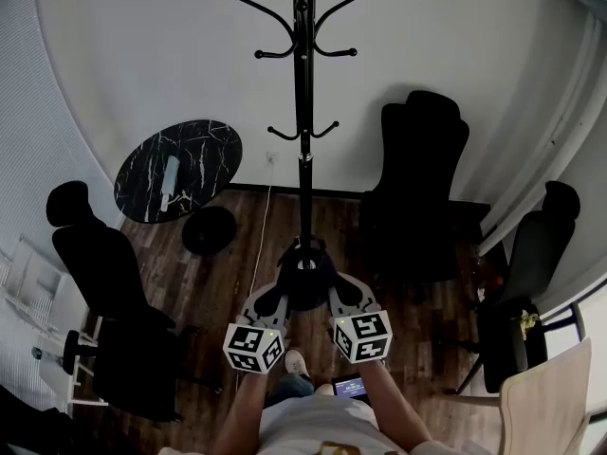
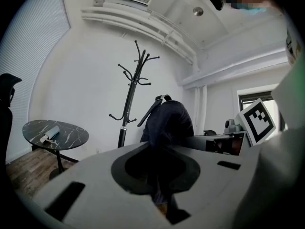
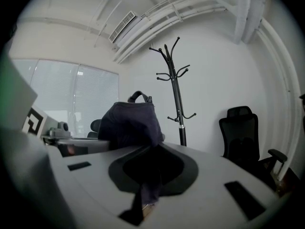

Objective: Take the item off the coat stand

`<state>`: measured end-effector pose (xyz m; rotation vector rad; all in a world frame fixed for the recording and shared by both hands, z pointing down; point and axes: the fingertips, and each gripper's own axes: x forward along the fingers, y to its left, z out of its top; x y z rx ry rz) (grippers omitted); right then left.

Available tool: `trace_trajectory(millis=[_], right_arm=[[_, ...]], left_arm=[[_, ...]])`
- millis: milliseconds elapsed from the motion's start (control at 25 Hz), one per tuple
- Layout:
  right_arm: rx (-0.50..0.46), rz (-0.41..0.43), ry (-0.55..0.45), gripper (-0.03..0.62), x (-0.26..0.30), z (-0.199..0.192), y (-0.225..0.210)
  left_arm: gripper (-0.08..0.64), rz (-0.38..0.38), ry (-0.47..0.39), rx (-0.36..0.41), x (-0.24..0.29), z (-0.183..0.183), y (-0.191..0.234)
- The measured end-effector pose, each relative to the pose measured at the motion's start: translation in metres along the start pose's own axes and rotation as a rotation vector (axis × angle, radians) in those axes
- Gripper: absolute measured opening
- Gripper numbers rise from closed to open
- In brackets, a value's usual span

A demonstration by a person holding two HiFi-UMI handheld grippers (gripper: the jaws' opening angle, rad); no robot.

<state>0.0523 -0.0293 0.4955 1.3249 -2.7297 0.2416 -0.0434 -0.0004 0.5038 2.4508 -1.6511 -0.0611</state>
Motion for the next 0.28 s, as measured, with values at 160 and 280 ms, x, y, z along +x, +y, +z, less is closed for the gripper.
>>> trace_trajectory(millis=[160, 280], right_arm=[[0.003, 0.001, 0.005, 0.026, 0.0033, -0.0026, -0.0019], [0.005, 0.001, 0.008, 0.026, 0.0054, -0.0040, -0.0048]], left_arm=[[0.029, 0.001, 0.005, -0.003, 0.0036, -0.0019, 0.0025], [0.029, 0.001, 0.011, -0.001, 0.0071, -0.0034, 0.0032]])
